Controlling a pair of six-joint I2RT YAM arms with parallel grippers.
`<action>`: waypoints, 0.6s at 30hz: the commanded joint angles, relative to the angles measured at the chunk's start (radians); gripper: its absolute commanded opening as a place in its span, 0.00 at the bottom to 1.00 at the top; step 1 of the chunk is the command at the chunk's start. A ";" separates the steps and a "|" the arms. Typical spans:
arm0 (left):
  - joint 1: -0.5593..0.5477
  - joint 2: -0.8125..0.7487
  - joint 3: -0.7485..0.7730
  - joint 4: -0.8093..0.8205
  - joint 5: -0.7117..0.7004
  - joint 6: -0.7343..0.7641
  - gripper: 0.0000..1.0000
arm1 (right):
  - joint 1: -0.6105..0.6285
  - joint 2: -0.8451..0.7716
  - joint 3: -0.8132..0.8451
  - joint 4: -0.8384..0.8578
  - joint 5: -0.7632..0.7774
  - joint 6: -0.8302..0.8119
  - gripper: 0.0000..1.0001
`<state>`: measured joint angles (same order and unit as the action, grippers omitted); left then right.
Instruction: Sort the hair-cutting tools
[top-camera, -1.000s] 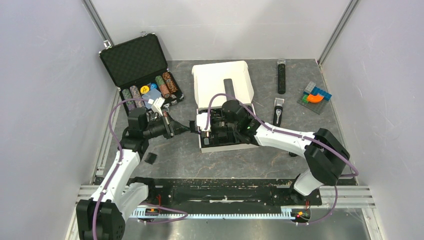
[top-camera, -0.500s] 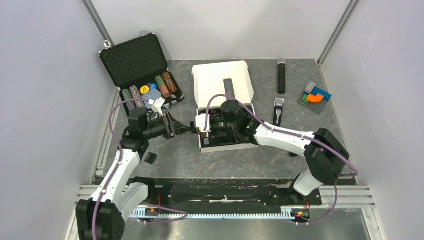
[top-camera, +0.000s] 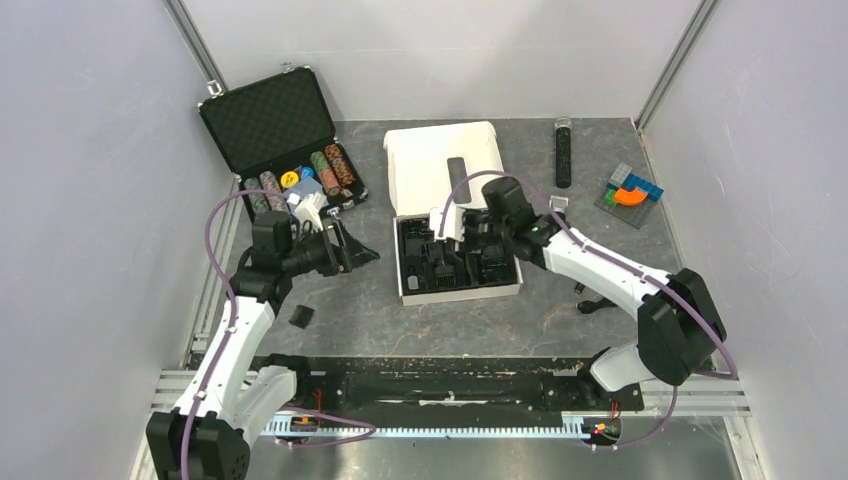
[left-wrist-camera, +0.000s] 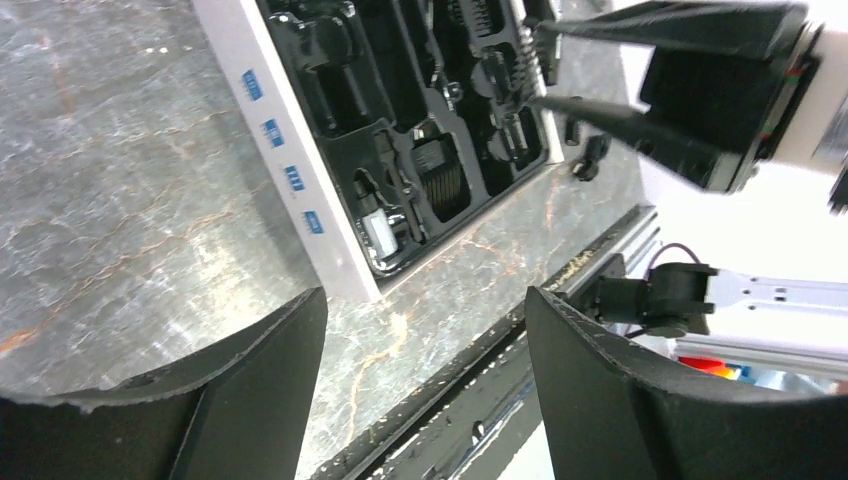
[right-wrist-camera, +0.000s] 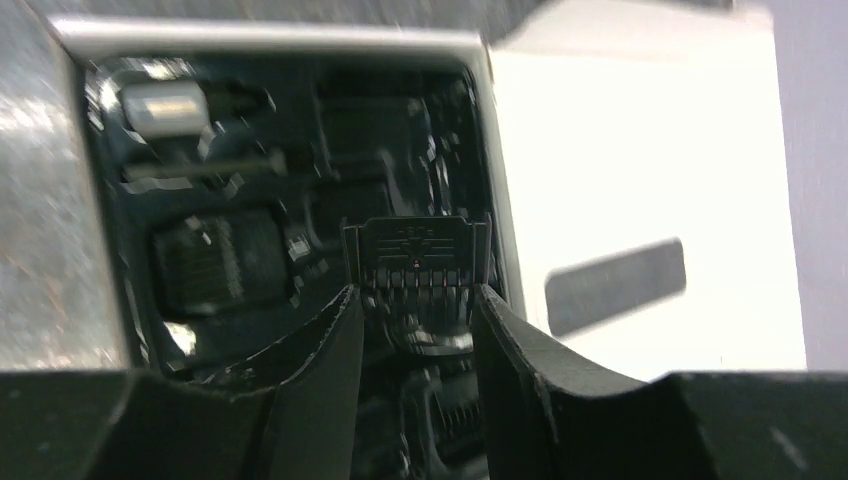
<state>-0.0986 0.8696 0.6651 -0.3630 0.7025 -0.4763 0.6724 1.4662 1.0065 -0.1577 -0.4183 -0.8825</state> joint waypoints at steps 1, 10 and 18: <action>-0.003 -0.012 0.015 -0.068 -0.097 0.123 0.79 | -0.086 -0.035 0.062 -0.202 0.020 -0.133 0.22; -0.003 -0.027 0.005 -0.129 -0.286 0.230 0.79 | -0.158 0.049 0.088 -0.346 0.142 -0.189 0.22; -0.003 -0.023 -0.007 -0.125 -0.347 0.238 0.79 | -0.173 0.103 0.104 -0.425 0.187 -0.219 0.21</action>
<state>-0.0986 0.8570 0.6643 -0.4915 0.4114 -0.2966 0.5060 1.5635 1.0676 -0.5232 -0.2646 -1.0492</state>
